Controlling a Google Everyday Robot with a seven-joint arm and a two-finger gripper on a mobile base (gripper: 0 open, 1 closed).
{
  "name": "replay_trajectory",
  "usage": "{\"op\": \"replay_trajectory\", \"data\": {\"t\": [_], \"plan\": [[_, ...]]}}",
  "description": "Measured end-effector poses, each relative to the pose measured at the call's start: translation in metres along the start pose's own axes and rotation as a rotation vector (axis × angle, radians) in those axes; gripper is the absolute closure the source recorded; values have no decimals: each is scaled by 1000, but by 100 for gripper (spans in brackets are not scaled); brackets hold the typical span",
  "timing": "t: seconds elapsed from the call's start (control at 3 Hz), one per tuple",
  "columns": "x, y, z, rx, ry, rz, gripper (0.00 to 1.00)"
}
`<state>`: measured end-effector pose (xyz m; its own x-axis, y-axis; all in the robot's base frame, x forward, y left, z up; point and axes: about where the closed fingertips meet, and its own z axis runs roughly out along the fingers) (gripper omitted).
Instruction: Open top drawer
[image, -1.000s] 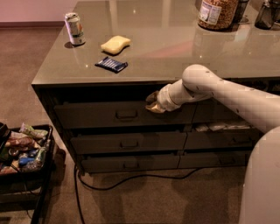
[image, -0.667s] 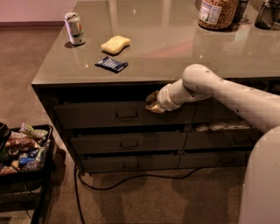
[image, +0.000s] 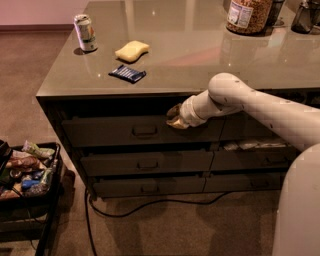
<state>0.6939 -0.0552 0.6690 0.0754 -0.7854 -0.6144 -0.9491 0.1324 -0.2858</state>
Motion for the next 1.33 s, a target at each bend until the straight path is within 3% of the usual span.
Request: {"op": "replay_trajectory", "data": {"t": [1.33], "plan": [[0,1,0,-8,3,6,100]]}}
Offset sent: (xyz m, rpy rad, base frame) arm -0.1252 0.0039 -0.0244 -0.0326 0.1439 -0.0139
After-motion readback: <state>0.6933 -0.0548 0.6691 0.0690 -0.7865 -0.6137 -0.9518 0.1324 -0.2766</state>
